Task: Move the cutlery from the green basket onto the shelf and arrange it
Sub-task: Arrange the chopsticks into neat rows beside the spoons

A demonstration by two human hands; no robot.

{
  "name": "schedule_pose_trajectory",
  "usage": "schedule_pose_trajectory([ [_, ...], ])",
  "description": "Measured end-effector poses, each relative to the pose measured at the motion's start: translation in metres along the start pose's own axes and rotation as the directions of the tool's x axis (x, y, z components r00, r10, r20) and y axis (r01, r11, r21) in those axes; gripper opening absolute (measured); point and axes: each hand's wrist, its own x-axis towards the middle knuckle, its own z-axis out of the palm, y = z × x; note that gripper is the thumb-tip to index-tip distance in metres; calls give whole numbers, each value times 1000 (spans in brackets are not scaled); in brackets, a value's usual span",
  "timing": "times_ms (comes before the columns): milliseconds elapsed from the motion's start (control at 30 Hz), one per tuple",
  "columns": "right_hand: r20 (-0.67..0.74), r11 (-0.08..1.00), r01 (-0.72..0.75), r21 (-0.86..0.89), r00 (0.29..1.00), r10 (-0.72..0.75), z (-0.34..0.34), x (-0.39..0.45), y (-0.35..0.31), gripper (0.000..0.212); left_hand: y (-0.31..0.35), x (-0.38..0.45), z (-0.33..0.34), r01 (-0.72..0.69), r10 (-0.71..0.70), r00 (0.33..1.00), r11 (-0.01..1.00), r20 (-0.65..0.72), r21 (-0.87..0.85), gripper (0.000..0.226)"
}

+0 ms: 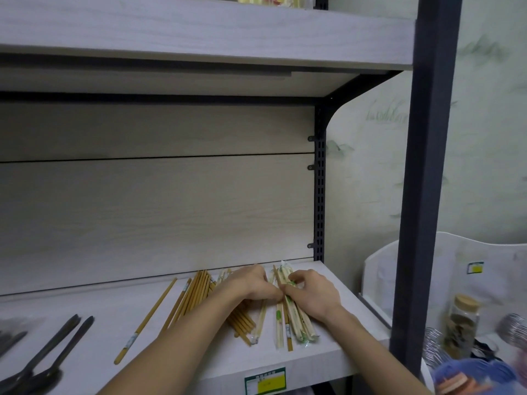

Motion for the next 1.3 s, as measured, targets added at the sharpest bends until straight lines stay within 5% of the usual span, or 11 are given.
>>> schedule_pose_trajectory([
  [200,-9,1000,1,2,1000,-1,0,-2,1,52,1,1,2,-31,30,999,999,-42,-31,46],
  [400,-32,1000,-4,-6,999,4,2,-2,1,49,-5,3,11,-49,46,995,998,-84,-31,78],
  [600,-34,1000,-1,-10,999,1,0,-5,-1,47,-1,3,10,-37,48,990,996,-132,84,41],
  [833,-18,1000,-17,0,1000,17,1,-7,-1,42,6,-6,8,13,87,962,931,-258,364,33],
  [1033,-8,999,-28,28,1000,28,0,-7,0,40,-4,-5,-5,17,13,968,993,-250,114,11],
  [1133,-9,998,-33,60,999,34,-1,-7,0,36,0,-6,-14,-16,9,965,1000,-263,-25,21],
  [1300,-8,985,-49,166,999,51,-3,-8,2,28,18,-7,-5,-48,18,995,947,-95,-318,31],
])
